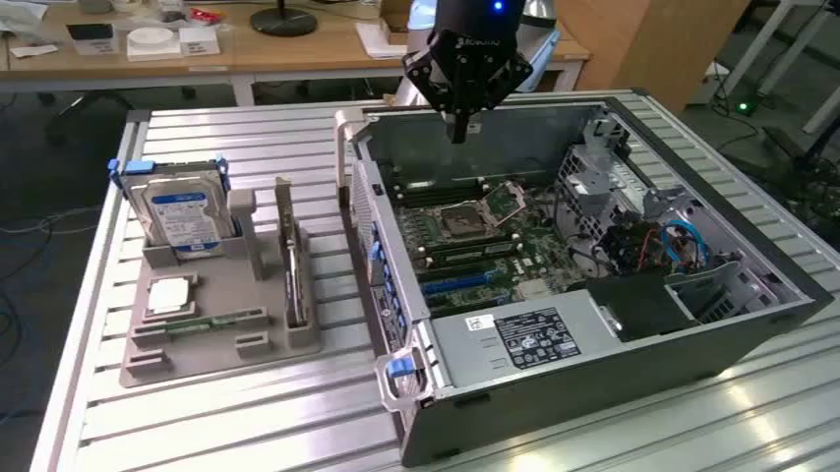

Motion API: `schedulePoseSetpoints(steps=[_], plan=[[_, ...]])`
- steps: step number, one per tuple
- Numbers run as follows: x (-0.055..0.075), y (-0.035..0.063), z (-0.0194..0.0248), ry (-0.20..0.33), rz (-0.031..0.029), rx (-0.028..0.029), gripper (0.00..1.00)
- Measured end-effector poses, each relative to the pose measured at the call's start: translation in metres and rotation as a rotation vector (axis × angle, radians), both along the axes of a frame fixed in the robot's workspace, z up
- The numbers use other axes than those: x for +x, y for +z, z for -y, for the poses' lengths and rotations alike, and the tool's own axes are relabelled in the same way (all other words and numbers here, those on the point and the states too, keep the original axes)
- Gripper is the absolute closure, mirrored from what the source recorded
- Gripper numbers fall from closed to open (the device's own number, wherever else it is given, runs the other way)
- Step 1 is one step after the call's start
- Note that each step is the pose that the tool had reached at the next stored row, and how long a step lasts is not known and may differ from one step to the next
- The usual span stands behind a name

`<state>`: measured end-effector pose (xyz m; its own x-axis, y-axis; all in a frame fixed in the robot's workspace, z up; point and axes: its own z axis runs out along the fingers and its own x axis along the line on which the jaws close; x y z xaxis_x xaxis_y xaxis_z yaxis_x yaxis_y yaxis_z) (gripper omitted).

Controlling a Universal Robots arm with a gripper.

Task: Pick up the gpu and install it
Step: 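Reach for the gpu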

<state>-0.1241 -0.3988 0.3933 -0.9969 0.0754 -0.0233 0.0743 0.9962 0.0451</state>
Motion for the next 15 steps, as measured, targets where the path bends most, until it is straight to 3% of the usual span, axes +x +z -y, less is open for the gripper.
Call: schedulePoseSetpoints(steps=[3, 15], plan=[[-0.001, 0.0, 0.0001, 0.0, 0.0001, 0.0, 0.89], [-0.027, 0.0, 0.0002, 0.0, 0.0, 0.0, 0.89]])
